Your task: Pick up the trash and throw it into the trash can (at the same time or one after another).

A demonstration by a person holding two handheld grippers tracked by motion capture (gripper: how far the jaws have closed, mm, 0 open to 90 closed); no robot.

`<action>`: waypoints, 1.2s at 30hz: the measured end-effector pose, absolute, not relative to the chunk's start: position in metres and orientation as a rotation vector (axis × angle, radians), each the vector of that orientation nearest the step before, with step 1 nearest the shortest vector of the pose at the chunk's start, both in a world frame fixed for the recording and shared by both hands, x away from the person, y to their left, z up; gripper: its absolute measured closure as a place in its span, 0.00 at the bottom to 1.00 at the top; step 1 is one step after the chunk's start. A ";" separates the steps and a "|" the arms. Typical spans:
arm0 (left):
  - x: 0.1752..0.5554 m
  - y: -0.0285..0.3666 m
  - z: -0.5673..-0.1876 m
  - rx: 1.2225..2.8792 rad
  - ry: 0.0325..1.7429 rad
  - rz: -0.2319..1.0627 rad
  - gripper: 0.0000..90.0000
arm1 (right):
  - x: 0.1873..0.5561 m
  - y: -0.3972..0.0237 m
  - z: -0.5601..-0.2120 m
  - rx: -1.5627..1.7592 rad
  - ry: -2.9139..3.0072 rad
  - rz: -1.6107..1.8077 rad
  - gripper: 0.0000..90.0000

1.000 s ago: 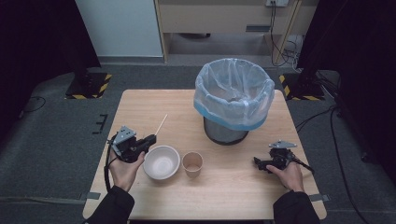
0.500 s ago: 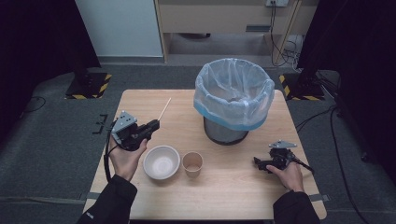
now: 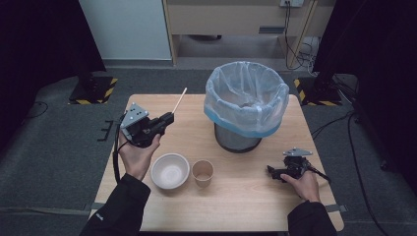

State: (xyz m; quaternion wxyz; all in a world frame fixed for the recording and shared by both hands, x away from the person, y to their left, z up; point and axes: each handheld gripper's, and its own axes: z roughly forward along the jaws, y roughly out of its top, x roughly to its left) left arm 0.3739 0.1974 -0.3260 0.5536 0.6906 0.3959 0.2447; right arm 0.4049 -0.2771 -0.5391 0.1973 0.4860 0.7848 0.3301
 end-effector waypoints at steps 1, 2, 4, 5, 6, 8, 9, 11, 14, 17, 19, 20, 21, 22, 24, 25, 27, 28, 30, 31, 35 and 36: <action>0.376 0.195 -0.321 1.625 0.927 0.573 0.95 | 0.405 -0.277 -0.539 1.362 2.197 0.925 0.04; 0.377 0.193 -0.318 1.625 0.919 0.577 0.95 | 0.405 -0.277 -0.539 1.360 2.197 0.924 0.04; 0.378 0.190 -0.314 1.622 0.909 0.580 0.95 | 0.405 -0.277 -0.539 1.360 2.197 0.924 0.04; 0.380 0.187 -0.309 1.619 0.898 0.585 0.95 | 0.405 -0.277 -0.539 1.360 2.197 0.924 0.04; 0.380 0.187 -0.309 1.619 0.898 0.585 0.95 | 0.405 -0.277 -0.539 1.360 2.197 0.924 0.04; 0.383 0.181 -0.302 1.617 0.883 0.585 0.95 | 0.405 -0.277 -0.539 1.360 2.197 0.924 0.04; 0.385 0.178 -0.298 1.618 0.874 0.586 0.95 | 0.405 -0.277 -0.539 1.360 2.197 0.924 0.04; 0.388 0.172 -0.293 1.617 0.860 0.584 0.95 | 0.405 -0.277 -0.539 1.360 2.197 0.924 0.04; 0.390 0.163 -0.288 1.616 0.839 0.584 0.95 | 0.405 -0.277 -0.539 1.360 2.197 0.923 0.03; 0.394 0.154 -0.283 1.621 0.822 0.588 0.95 | 0.405 -0.277 -0.539 1.363 2.199 0.925 0.03; 0.397 0.150 -0.279 1.619 0.814 0.591 0.95 | 0.405 -0.277 -0.539 1.362 2.198 0.924 0.03; 0.399 0.148 -0.277 1.617 0.809 0.590 0.95 | 0.405 -0.277 -0.539 1.365 2.196 0.927 0.03; 0.401 0.146 -0.275 1.613 0.807 0.587 0.95 | 0.405 -0.277 -0.539 1.366 2.197 0.927 0.03; 0.403 0.144 -0.273 1.617 0.802 0.586 0.95 | 0.405 -0.277 -0.539 1.365 2.197 0.927 0.03; 0.406 0.140 -0.269 1.610 0.795 0.585 0.95 | 0.405 -0.277 -0.539 1.365 2.196 0.927 0.03; 0.407 0.137 -0.267 1.603 0.791 0.584 0.95 | 0.405 -0.277 -0.539 1.365 2.197 0.927 0.03; 0.410 0.133 -0.263 1.597 0.781 0.589 0.95 | 0.405 -0.277 -0.539 1.364 2.193 0.930 0.03; 0.412 0.131 -0.260 1.599 0.775 0.593 0.95 | 0.405 -0.277 -0.539 1.365 2.193 0.930 0.03; 0.416 0.127 -0.256 1.593 0.769 0.594 0.95 | 0.405 -0.277 -0.539 1.360 2.196 0.927 0.03; 0.418 0.124 -0.253 1.590 0.765 0.597 0.95 | 0.405 -0.277 -0.539 1.361 2.193 0.929 0.03; 0.425 0.115 -0.244 1.580 0.748 0.595 0.95 | 0.405 -0.277 -0.539 1.361 2.193 0.929 0.03; 0.425 0.115 -0.244 1.580 0.748 0.595 0.95 | 0.405 -0.277 -0.539 1.360 2.196 0.928 0.03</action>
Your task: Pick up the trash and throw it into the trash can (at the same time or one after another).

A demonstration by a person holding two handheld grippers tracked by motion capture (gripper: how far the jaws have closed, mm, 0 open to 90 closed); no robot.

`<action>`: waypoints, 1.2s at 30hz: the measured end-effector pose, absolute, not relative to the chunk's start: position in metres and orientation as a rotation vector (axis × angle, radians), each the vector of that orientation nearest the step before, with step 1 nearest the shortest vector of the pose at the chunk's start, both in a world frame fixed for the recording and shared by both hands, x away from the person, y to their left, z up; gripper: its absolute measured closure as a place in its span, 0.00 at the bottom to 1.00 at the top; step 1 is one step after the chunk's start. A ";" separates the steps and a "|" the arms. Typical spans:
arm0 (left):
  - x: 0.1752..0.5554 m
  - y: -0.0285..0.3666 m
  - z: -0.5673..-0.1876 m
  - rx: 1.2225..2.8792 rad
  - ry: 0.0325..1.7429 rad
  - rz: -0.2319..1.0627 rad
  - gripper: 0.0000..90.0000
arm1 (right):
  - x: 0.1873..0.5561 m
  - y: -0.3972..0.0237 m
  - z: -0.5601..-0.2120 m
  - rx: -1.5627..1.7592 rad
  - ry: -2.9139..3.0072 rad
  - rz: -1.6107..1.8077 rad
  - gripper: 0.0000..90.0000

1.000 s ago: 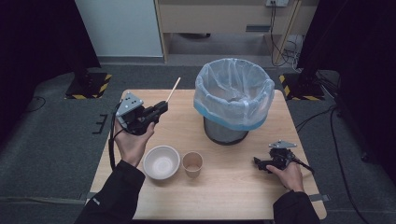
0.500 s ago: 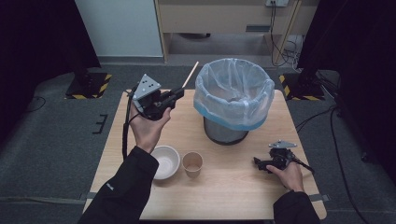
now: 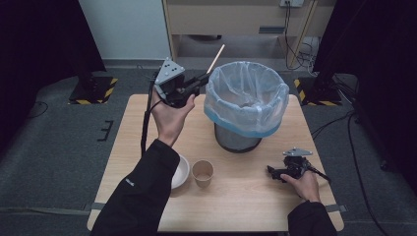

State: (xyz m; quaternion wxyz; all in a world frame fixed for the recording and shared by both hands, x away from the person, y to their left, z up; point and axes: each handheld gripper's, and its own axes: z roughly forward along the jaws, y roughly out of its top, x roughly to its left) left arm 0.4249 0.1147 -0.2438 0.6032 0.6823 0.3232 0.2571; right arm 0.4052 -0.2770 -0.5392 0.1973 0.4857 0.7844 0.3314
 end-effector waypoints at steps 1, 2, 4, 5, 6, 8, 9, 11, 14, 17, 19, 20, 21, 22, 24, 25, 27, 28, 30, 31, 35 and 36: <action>0.426 0.111 -0.241 1.579 0.740 0.599 0.95 | 0.405 -0.277 -0.539 1.360 2.196 0.928 0.03; 0.429 0.106 -0.238 1.578 0.731 0.599 0.95 | 0.405 -0.277 -0.539 1.361 2.193 0.929 0.03; 0.431 0.101 -0.236 1.578 0.723 0.600 0.95 | 0.405 -0.277 -0.539 1.361 2.193 0.929 0.03; 0.433 0.098 -0.235 1.577 0.720 0.599 0.95 | 0.405 -0.277 -0.539 1.362 2.193 0.930 0.03; 0.435 0.096 -0.234 1.577 0.716 0.600 0.95 | 0.405 -0.277 -0.539 1.361 2.193 0.929 0.03; 0.438 0.090 -0.231 1.582 0.711 0.601 0.95 | 0.405 -0.277 -0.539 1.361 2.193 0.929 0.03; 0.438 0.090 -0.231 1.582 0.711 0.601 0.95 | 0.405 -0.277 -0.539 1.361 2.193 0.929 0.03; 0.444 0.083 -0.229 1.585 0.706 0.596 0.95 | 0.405 -0.277 -0.539 1.361 2.193 0.930 0.03; 0.449 0.075 -0.226 1.597 0.701 0.602 0.95 | 0.405 -0.277 -0.539 1.360 2.197 0.928 0.03; 0.453 0.067 -0.223 1.595 0.691 0.606 0.95 | 0.405 -0.277 -0.539 1.360 2.197 0.926 0.03; 0.456 0.064 -0.222 1.605 0.683 0.611 0.95 | 0.405 -0.277 -0.539 1.359 2.197 0.926 0.03; 0.459 0.058 -0.219 1.609 0.670 0.613 0.95 | 0.405 -0.277 -0.539 1.360 2.197 0.926 0.03; 0.459 0.058 -0.219 1.609 0.670 0.613 0.95 | 0.405 -0.277 -0.539 1.360 2.197 0.926 0.03; 0.462 0.053 -0.217 1.613 0.660 0.612 0.95 | 0.405 -0.277 -0.539 1.362 2.199 0.928 0.03; 0.465 0.047 -0.214 1.617 0.651 0.616 0.95 | 0.405 -0.277 -0.539 1.360 2.199 0.928 0.03; 0.466 0.044 -0.213 1.617 0.647 0.616 0.95 | 0.405 -0.277 -0.539 1.361 2.199 0.929 0.03; 0.469 0.039 -0.212 1.616 0.638 0.617 0.95 | 0.405 -0.277 -0.539 1.361 2.199 0.929 0.03; 0.471 0.037 -0.212 1.615 0.636 0.617 0.95 | 0.405 -0.277 -0.539 1.360 2.199 0.929 0.03; 0.474 0.034 -0.212 1.612 0.636 0.610 0.95 | 0.405 -0.277 -0.539 1.360 2.200 0.928 0.03; 0.474 0.034 -0.212 1.612 0.636 0.610 0.95 | 0.405 -0.277 -0.539 1.360 2.200 0.928 0.03; 0.480 0.028 -0.215 1.610 0.642 0.600 0.95 | 0.405 -0.277 -0.539 1.360 2.200 0.928 0.03; 0.483 0.026 -0.216 1.608 0.646 0.599 0.95 | 0.405 -0.277 -0.539 1.360 2.200 0.929 0.03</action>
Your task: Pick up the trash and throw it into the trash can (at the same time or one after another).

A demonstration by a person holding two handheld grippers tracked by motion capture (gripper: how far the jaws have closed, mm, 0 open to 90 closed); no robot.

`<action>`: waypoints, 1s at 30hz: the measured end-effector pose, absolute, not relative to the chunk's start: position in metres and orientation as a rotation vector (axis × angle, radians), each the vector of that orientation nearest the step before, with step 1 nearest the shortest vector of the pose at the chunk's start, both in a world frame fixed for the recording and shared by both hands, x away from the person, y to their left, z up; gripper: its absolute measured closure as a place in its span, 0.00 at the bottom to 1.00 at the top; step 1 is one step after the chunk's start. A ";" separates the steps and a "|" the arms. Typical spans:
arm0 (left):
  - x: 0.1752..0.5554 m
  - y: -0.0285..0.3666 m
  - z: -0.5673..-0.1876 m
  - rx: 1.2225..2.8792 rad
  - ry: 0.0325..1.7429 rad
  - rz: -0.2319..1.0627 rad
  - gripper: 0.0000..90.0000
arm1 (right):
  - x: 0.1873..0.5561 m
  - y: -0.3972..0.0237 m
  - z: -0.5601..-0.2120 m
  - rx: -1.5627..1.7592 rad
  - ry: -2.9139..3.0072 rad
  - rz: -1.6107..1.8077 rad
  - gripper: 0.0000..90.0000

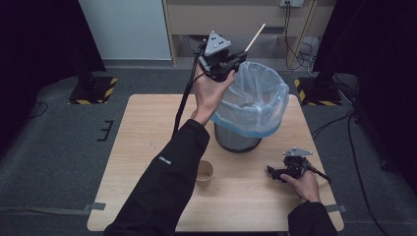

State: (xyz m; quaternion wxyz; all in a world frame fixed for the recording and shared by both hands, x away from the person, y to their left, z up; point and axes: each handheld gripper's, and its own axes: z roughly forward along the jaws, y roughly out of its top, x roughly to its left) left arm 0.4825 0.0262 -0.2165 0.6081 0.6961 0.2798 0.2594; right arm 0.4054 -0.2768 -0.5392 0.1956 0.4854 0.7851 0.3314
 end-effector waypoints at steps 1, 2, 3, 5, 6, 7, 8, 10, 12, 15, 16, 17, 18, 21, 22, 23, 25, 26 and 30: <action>0.486 0.024 -0.218 1.612 0.652 0.600 0.95 | 0.405 -0.277 -0.539 1.359 2.200 0.928 0.03; 0.489 0.022 -0.220 1.614 0.654 0.602 0.95 | 0.405 -0.277 -0.539 1.360 2.200 0.929 0.03; 0.491 0.020 -0.221 1.616 0.656 0.601 0.95 | 0.405 -0.277 -0.539 1.360 2.200 0.929 0.03; 0.496 0.018 -0.224 1.618 0.666 0.604 0.95 | 0.405 -0.277 -0.539 1.360 2.200 0.927 0.03; 0.498 0.017 -0.226 1.620 0.671 0.605 0.95 | 0.405 -0.277 -0.539 1.360 2.200 0.929 0.03; 0.498 0.017 -0.226 1.620 0.671 0.605 0.95 | 0.405 -0.277 -0.539 1.360 2.200 0.929 0.03; 0.501 0.015 -0.229 1.627 0.679 0.605 0.95 | 0.405 -0.277 -0.539 1.360 2.200 0.929 0.02; 0.506 0.012 -0.235 1.641 0.684 0.607 0.95 | 0.405 -0.277 -0.539 1.358 2.202 0.927 0.02; 0.509 0.009 -0.239 1.654 0.681 0.603 0.95 | 0.405 -0.277 -0.539 1.358 2.202 0.927 0.02; 0.513 0.004 -0.245 1.664 0.680 0.603 0.95 | 0.405 -0.277 -0.539 1.358 2.202 0.927 0.02; 0.515 0.003 -0.247 1.670 0.682 0.600 0.95 | 0.405 -0.277 -0.539 1.358 2.202 0.927 0.02; 0.516 0.002 -0.249 1.674 0.683 0.599 0.95 | 0.405 -0.277 -0.539 1.358 2.202 0.927 0.02; 0.518 0.001 -0.251 1.680 0.682 0.596 0.95 | 0.405 -0.277 -0.539 1.358 2.202 0.927 0.02; 0.521 0.000 -0.254 1.693 0.672 0.597 0.95 | 0.405 -0.277 -0.539 1.357 2.203 0.927 0.02; 0.523 0.000 -0.255 1.694 0.671 0.592 0.95 | 0.405 -0.277 -0.539 1.356 2.204 0.929 0.02; 0.523 0.000 -0.256 1.694 0.670 0.587 0.94 | 0.405 -0.277 -0.539 1.356 2.205 0.930 0.02; 0.525 0.000 -0.257 1.689 0.662 0.588 0.92 | 0.405 -0.277 -0.539 1.355 2.205 0.930 0.02; 0.525 0.000 -0.258 1.680 0.653 0.588 0.87 | 0.405 -0.277 -0.539 1.354 2.206 0.930 0.02; 0.524 0.004 -0.257 1.657 0.635 0.592 0.79 | 0.405 -0.277 -0.539 1.351 2.209 0.930 0.02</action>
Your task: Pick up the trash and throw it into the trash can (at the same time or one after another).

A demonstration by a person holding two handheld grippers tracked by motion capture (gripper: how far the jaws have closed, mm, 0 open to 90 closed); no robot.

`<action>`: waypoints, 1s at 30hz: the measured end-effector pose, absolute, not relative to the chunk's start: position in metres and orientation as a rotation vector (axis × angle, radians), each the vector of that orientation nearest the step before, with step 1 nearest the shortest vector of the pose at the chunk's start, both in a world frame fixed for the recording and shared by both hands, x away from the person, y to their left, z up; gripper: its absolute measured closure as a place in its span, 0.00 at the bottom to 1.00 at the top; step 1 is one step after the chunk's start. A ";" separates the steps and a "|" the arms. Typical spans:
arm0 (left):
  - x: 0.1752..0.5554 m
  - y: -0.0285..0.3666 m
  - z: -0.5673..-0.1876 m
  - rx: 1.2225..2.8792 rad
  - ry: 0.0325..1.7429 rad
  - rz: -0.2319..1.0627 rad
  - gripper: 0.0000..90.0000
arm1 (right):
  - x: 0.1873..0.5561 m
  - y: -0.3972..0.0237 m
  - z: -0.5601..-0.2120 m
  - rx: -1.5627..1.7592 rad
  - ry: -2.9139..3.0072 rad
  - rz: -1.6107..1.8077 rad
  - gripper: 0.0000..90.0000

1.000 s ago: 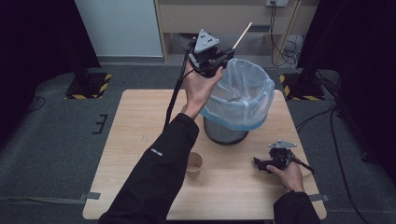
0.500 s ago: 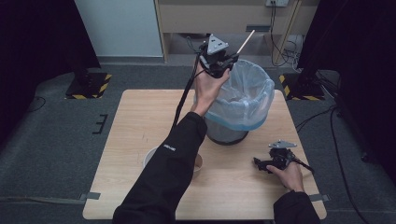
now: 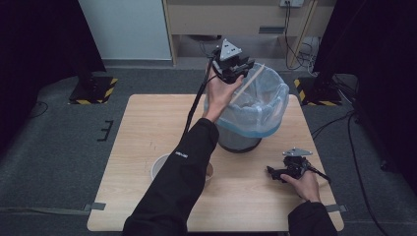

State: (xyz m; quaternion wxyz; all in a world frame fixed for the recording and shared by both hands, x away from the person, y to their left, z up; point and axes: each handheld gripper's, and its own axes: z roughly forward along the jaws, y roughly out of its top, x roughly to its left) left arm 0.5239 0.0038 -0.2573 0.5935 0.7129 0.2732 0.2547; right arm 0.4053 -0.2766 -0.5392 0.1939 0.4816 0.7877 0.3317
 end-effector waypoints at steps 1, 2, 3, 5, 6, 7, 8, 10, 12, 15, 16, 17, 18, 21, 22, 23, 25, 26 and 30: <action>0.522 0.007 -0.256 1.648 0.630 0.588 0.75 | 0.405 -0.277 -0.539 1.342 2.214 0.931 0.02; 0.520 0.010 -0.255 1.643 0.630 0.583 0.73 | 0.405 -0.277 -0.539 1.341 2.214 0.932 0.02; 0.519 0.012 -0.253 1.638 0.628 0.578 0.72 | 0.405 -0.277 -0.539 1.341 2.214 0.932 0.02; 0.516 0.016 -0.252 1.634 0.626 0.580 0.69 | 0.405 -0.277 -0.539 1.341 2.214 0.932 0.02; 0.512 0.022 -0.249 1.629 0.625 0.578 0.69 | 0.405 -0.277 -0.539 1.341 2.214 0.932 0.02; 0.506 0.028 -0.247 1.623 0.620 0.589 0.65 | 0.405 -0.277 -0.539 1.340 2.214 0.932 0.02; 0.502 0.034 -0.246 1.621 0.616 0.593 0.63 | 0.405 -0.277 -0.539 1.340 2.214 0.932 0.02; 0.493 0.045 -0.244 1.620 0.613 0.598 0.61 | 0.405 -0.277 -0.539 1.340 2.214 0.931 0.02; 0.483 0.059 -0.243 1.621 0.605 0.610 0.58 | 0.405 -0.277 -0.539 1.340 2.215 0.931 0.02; 0.468 0.077 -0.241 1.629 0.596 0.633 0.54 | 0.405 -0.277 -0.539 1.340 2.214 0.931 0.02; 0.463 0.085 -0.241 1.627 0.595 0.637 0.54 | 0.405 -0.277 -0.539 1.340 2.215 0.931 0.02; 0.457 0.092 -0.241 1.624 0.599 0.641 0.52 | 0.405 -0.277 -0.539 1.342 2.214 0.931 0.02; 0.451 0.099 -0.241 1.624 0.603 0.645 0.51 | 0.405 -0.277 -0.539 1.341 2.214 0.931 0.02; 0.433 0.121 -0.245 1.623 0.618 0.653 0.49 | 0.405 -0.277 -0.539 1.340 2.213 0.933 0.02; 0.427 0.128 -0.247 1.624 0.623 0.657 0.49 | 0.405 -0.277 -0.539 1.340 2.213 0.933 0.02; 0.422 0.135 -0.249 1.624 0.631 0.659 0.48 | 0.405 -0.277 -0.539 1.340 2.213 0.933 0.02; 0.417 0.141 -0.251 1.627 0.640 0.658 0.46 | 0.405 -0.277 -0.539 1.339 2.214 0.932 0.03; 0.408 0.153 -0.257 1.631 0.652 0.667 0.45 | 0.405 -0.276 -0.539 1.341 2.212 0.932 0.02; 0.392 0.171 -0.277 1.639 0.687 0.653 0.43 | 0.405 -0.276 -0.539 1.349 2.214 0.933 0.02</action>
